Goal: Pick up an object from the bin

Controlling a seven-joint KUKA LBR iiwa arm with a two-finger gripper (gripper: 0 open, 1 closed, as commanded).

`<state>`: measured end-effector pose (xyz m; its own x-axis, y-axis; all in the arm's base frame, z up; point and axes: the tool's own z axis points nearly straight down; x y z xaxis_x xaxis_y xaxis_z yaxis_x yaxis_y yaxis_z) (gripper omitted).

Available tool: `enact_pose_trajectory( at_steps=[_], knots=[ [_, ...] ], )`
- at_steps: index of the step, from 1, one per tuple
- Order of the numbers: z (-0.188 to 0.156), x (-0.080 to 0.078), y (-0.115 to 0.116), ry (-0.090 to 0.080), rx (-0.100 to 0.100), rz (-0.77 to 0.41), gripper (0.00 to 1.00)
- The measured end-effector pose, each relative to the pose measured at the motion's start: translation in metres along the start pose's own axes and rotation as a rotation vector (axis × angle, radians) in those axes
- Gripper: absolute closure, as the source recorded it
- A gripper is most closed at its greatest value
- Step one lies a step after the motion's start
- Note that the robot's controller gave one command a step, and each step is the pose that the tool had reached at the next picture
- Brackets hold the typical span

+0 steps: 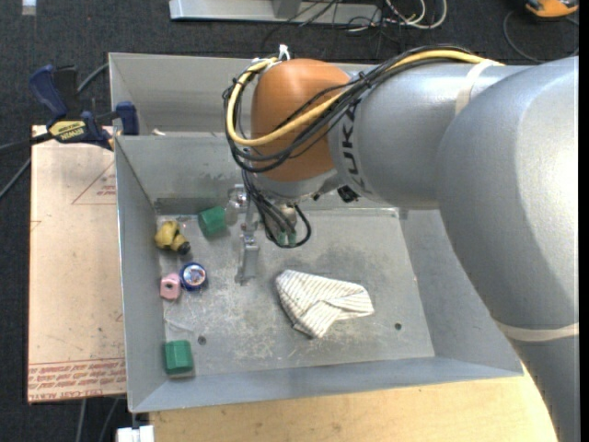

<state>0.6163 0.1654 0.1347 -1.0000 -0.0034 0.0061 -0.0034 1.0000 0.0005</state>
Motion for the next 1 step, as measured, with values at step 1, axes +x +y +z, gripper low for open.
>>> enact_pose_trajectory(
  at_steps=[1],
  knots=[
    [-0.0049, -0.002, -0.0007, -0.007, -0.001, 0.003, 0.0]
  ],
)
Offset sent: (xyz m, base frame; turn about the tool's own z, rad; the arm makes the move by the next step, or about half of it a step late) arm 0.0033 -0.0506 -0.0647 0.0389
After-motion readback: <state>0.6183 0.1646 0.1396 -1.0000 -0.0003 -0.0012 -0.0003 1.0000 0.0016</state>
